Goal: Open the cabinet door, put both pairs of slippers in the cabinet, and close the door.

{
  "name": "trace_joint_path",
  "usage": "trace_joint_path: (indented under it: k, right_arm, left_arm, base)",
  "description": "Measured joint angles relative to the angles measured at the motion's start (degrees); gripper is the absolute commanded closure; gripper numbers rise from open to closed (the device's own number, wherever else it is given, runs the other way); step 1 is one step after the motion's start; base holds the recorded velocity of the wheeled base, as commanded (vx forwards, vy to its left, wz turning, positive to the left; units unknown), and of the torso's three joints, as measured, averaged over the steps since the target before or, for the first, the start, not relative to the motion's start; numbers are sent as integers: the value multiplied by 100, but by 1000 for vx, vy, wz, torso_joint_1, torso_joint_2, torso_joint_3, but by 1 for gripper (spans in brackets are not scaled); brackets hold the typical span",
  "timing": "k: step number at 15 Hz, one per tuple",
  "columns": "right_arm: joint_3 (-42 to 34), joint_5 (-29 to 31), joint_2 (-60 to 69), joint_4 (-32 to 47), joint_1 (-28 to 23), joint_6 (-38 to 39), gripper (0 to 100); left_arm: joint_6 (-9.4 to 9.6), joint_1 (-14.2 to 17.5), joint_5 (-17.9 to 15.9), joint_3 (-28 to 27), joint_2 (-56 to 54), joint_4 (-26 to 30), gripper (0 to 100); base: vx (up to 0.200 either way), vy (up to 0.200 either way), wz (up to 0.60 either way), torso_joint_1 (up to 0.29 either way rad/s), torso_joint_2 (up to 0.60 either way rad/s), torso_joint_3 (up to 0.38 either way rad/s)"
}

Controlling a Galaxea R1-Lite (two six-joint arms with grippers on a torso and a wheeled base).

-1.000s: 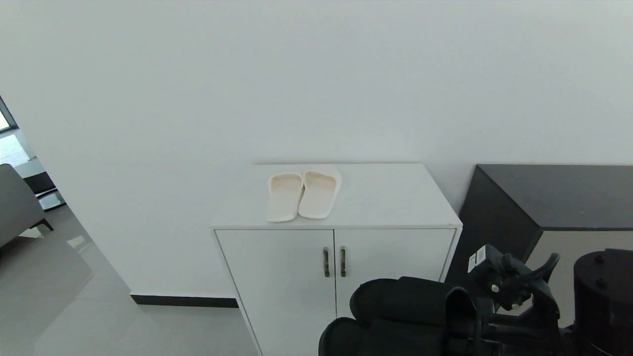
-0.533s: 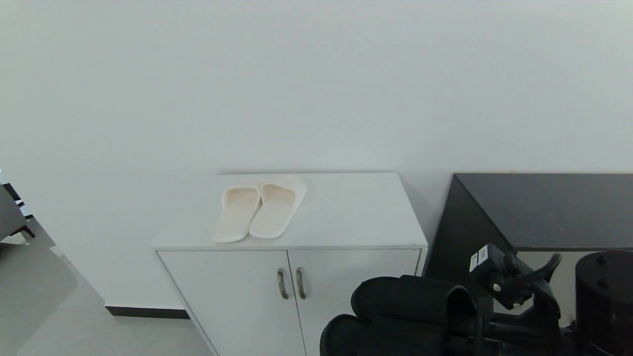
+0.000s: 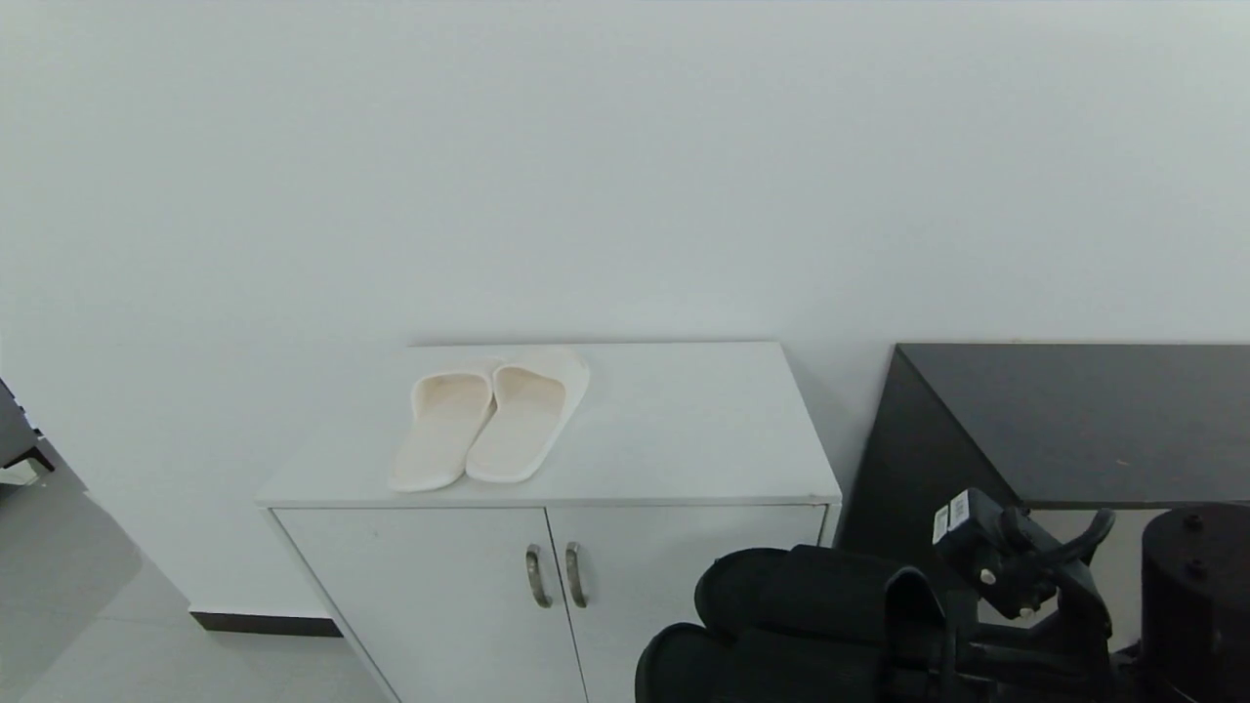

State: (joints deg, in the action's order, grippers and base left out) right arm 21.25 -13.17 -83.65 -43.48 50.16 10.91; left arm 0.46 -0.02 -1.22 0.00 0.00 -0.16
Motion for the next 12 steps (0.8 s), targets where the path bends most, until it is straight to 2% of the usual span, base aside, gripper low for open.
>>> trace_joint_path:
  k: [3,9,12]
  right_arm:
    - [-6,1,-6,-6,-4,0,100]
    - [-11,4,-30,10,-11,4,100]
    - [-24,-11,-33,0,11,6,100]
  left_arm:
    - [-2,0,-4,0,0,2,100]
    - [7,2,-1,0,0,0,100]
    - [-4,0,-1,0,0,0,100]
  base:
    - [-200,0,0,7,14,-1]
    - [0,0,0,0,0,0]
    - [0,0,0,-173,382,204]
